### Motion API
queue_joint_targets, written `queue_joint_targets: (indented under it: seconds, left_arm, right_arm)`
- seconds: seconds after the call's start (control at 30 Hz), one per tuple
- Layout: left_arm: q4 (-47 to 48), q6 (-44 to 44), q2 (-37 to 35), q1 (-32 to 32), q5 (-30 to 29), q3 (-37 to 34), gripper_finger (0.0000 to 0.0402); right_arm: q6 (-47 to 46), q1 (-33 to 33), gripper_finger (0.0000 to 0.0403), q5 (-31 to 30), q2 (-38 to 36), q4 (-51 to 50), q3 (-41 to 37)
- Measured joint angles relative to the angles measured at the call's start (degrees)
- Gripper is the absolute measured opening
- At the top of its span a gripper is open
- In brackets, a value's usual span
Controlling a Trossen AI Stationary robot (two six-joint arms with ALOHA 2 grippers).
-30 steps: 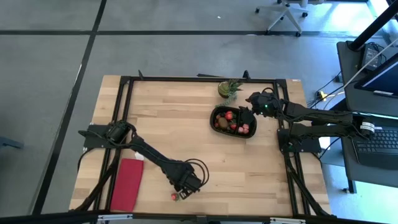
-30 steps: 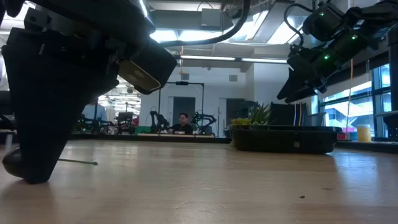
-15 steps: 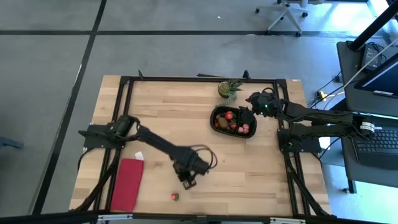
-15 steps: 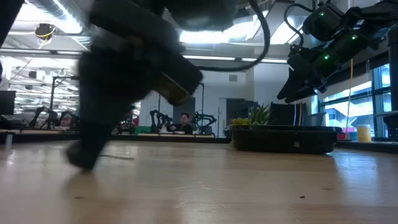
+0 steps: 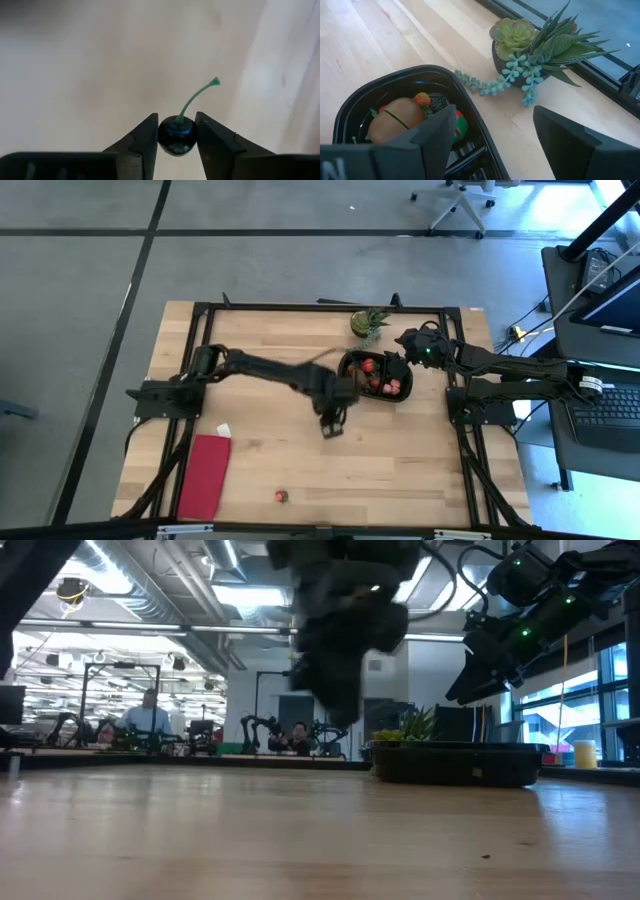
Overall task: Pick and placing Produce into tupperware
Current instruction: Put the black cherry into the of the black bin
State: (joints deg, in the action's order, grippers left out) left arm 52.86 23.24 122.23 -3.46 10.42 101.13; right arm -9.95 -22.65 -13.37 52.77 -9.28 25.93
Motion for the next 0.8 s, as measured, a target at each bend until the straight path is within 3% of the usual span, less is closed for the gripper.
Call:
queue_joint_targets:
  seconds: [0.17, 0.33, 0.53, 0.8]
  left_arm:
    - [-6.2, -11.4, -0.1, 4.6, -6.5, 6.8, 0.0109]
    - [-21.9, -18.9, -0.1, 8.9, -5.0, 7.8, 0.0099]
    - [-29.5, -19.5, 0.6, 13.3, -3.3, 4.7, 0.0121]
    - [-37.6, -18.9, 1.4, 15.6, -3.4, -3.1, 0.0107]
  right_arm:
    - [-0.1, 0.0, 0.0268, 0.0, 0.0, 0.1, 0.0]
    - [-0.3, 0.0, 0.0268, -0.1, 0.0, 0.5, 0.0]
    - [-0.3, 0.0, 0.0268, -0.1, 0.0, 0.6, 0.0]
    - [0.0, 0.0, 0.0268, -0.2, 0.0, 0.3, 0.0]
